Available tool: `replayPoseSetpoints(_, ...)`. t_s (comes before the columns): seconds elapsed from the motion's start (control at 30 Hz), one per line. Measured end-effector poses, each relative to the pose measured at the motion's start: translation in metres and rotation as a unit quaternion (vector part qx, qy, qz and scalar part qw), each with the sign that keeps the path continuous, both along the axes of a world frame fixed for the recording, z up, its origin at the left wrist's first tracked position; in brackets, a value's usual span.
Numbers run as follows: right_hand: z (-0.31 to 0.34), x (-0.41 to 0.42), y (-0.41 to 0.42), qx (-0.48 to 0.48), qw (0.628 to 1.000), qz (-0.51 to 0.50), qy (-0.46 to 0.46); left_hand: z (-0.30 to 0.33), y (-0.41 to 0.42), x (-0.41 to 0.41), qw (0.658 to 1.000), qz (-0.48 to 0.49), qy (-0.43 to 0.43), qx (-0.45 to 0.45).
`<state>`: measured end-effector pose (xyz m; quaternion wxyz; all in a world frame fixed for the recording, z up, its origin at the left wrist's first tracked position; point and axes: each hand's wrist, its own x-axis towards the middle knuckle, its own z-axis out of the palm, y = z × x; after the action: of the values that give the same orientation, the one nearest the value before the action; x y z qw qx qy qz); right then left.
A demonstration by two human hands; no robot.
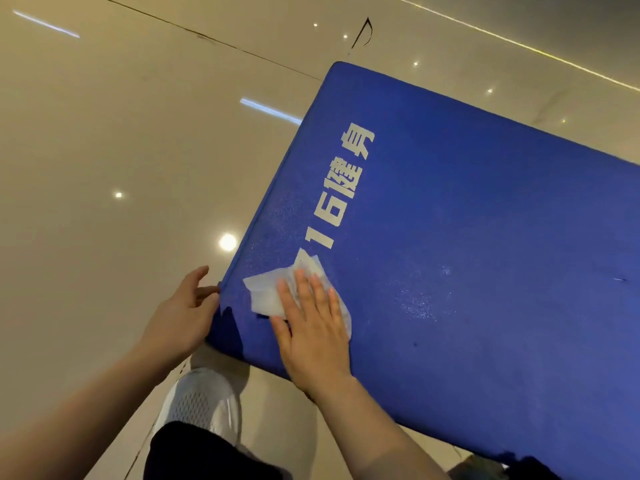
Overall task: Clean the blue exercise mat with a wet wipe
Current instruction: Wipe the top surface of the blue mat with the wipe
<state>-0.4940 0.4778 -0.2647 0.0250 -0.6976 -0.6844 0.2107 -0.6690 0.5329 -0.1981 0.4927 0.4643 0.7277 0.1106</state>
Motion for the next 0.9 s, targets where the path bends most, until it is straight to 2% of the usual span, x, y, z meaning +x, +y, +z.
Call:
replayPoseSetpoints(0.13, -0.001, 0.056, -0.039, -0.01, 0.977, -0.209, -0.027, 0.007, 0.002, 0.016, 0.991, -0.095, 0.091, 0.039)
replayPoseSetpoints(0.27, 0.002, 0.067, -0.057, -0.02, 0.955, -0.292, -0.043, 0.003, -0.004, 0.023, 0.982, -0.11, 0.137, 0.066)
replayPoseSetpoints(0.33, 0.005, 0.045, -0.046, -0.021, 0.963, -0.267, -0.025, 0.001, -0.008, 0.024, 0.986, -0.091, 0.125, 0.065)
replayPoseSetpoints(0.5, 0.011, -0.028, 0.005, -0.035, 0.998, -0.043, 0.018, -0.003, -0.011, 0.014, 0.999, 0.002, 0.036, 0.027)
replayPoseSetpoints(0.67, 0.01, -0.046, -0.003, -0.026, 0.987, 0.16, 0.009, -0.01, -0.019, 0.008, 0.999, 0.024, 0.005, 0.047)
replayPoseSetpoints(0.8, 0.003, -0.018, -0.032, -0.003, 0.985, 0.173, 0.021, -0.009, -0.022, 0.012, 0.997, -0.025, 0.031, 0.073)
replayPoseSetpoints(0.83, 0.004, -0.01, -0.038, 0.0, 0.99, 0.137, 0.029, -0.009, -0.022, 0.013, 0.994, -0.045, 0.046, 0.084)
replayPoseSetpoints(0.9, 0.008, 0.011, -0.053, -0.009, 0.999, -0.003, 0.053, -0.008, -0.024, 0.013, 0.988, -0.089, 0.078, 0.102)
